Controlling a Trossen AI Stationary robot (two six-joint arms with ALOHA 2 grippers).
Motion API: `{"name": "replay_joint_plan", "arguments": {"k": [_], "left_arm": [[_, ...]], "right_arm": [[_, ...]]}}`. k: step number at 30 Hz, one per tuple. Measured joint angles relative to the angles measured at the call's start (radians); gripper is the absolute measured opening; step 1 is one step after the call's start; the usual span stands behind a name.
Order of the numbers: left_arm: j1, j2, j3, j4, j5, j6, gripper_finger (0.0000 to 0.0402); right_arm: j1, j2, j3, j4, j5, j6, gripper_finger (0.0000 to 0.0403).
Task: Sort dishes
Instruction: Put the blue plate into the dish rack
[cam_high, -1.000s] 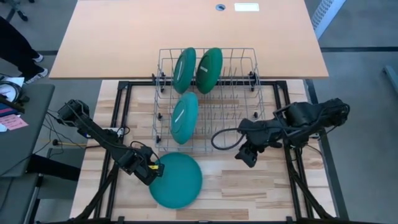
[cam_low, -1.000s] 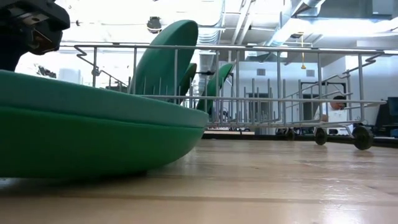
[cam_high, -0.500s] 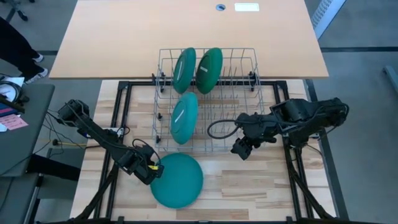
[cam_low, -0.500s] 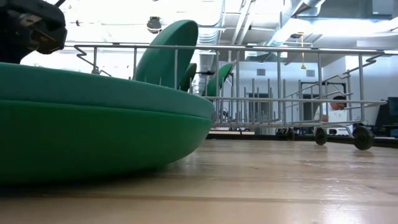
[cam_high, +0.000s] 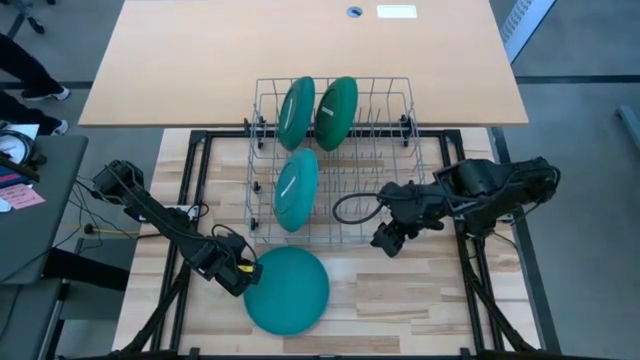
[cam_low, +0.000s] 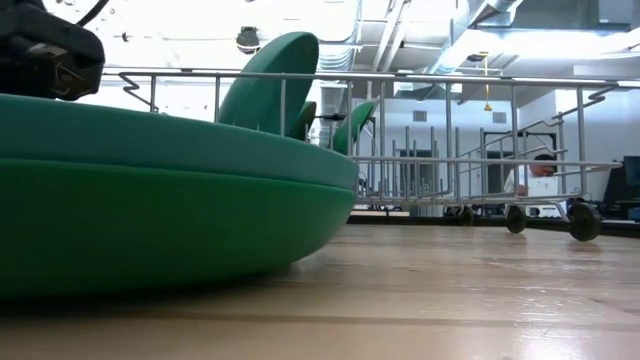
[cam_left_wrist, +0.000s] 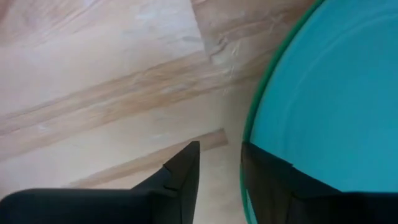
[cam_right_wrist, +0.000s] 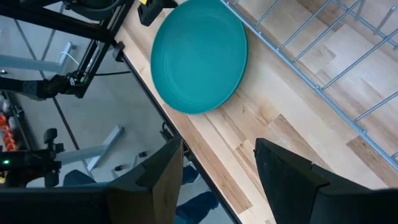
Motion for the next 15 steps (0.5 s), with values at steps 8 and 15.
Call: {"name": "replay_joint_plan", "arguments": {"k": [8, 15], "left_arm": [[-0.005, -0.006, 0.006, 0.008, 0.033, -0.054, 0.011], [-0.019, -0.002, 0.019, 0.034, -0.03, -0.058, 0.0113]], "right_arm": [[-0.019, 0.0, 0.0, 0.0, -0.005, -0.007, 0.0205], [-0.024, 0.0, 0.0, 0.0, -0.007, -0.022, 0.0205]]}}
